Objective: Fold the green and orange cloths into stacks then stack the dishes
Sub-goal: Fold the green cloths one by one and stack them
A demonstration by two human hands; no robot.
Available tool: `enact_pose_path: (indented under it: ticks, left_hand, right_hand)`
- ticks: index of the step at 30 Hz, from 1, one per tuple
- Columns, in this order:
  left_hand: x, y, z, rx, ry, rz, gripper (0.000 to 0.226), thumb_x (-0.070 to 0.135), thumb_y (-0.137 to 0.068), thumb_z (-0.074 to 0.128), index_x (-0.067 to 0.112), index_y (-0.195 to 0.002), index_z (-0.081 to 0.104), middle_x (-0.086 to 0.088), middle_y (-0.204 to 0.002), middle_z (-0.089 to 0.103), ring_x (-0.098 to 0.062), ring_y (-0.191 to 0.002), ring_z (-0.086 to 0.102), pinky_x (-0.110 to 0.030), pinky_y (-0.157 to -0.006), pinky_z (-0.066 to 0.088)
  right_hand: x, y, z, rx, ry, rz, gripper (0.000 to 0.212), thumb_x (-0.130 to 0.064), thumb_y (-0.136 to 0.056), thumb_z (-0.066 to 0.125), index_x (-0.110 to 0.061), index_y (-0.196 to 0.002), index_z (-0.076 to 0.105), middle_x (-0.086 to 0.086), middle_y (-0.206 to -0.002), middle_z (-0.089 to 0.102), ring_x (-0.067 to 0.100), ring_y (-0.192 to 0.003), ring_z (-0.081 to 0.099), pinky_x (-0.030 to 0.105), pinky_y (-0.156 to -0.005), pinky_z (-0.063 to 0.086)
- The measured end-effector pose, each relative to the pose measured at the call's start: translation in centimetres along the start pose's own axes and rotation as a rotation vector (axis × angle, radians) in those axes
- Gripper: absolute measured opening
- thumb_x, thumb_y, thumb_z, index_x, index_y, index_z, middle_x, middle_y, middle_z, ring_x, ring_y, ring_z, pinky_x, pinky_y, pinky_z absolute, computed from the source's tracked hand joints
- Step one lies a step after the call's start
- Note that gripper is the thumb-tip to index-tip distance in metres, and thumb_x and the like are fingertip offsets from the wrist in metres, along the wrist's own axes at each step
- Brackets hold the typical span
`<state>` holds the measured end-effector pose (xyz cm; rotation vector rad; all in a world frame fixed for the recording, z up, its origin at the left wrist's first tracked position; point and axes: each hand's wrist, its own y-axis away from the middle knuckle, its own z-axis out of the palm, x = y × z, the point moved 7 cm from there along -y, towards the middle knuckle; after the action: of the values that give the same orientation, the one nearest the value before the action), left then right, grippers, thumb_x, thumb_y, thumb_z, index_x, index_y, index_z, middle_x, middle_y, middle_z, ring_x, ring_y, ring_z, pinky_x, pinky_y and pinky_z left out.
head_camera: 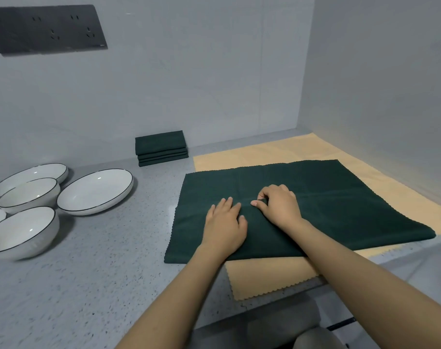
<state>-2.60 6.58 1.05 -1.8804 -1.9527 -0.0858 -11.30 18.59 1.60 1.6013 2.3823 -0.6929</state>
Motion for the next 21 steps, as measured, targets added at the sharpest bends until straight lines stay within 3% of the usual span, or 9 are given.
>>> enact_pose_path:
  ticks: [3, 16, 21]
  left_hand:
    - [-0.2, 0.1, 1.2, -0.164, -0.043, -0.059, 0.053, 0.035, -0.101, 0.025, 0.018, -0.151, 0.021, -0.004, -0.16, 0.01, -0.017, -0.147, 0.002, -0.038, -0.119, -0.003]
    - [0.4, -0.4, 2.0, -0.206, -0.127, -0.122, 0.054, 0.032, -0.102, 0.018, 0.018, -0.153, 0.009, -0.005, -0.161, 0.001, -0.019, -0.148, -0.003, -0.037, -0.119, -0.004]
    - [-0.1, -0.3, 2.3, -0.223, -0.19, -0.127, 0.059, 0.047, -0.1, 0.015, 0.024, -0.153, 0.003, -0.002, -0.161, -0.003, -0.016, -0.147, -0.007, -0.037, -0.12, -0.005]
  right_hand:
    - [0.0, -0.1, 0.0, 0.001, -0.011, 0.003, 0.022, -0.043, -0.09, 0.056, -0.024, -0.08, 0.054, -0.005, -0.102, 0.061, 0.019, -0.108, 0.046, 0.033, -0.091, 0.032]
    - [-0.1, -0.5, 0.2, 0.034, 0.042, -0.01, 0.023, -0.041, -0.093, 0.051, -0.023, -0.08, 0.052, -0.005, -0.097, 0.063, 0.018, -0.104, 0.047, 0.033, -0.09, 0.034]
    - [-0.4, -0.1, 0.3, 0.029, 0.154, -0.068, 0.024, -0.04, -0.097, 0.043, -0.021, -0.103, 0.055, -0.002, -0.107, 0.058, 0.021, -0.106, 0.045, 0.033, -0.092, 0.03]
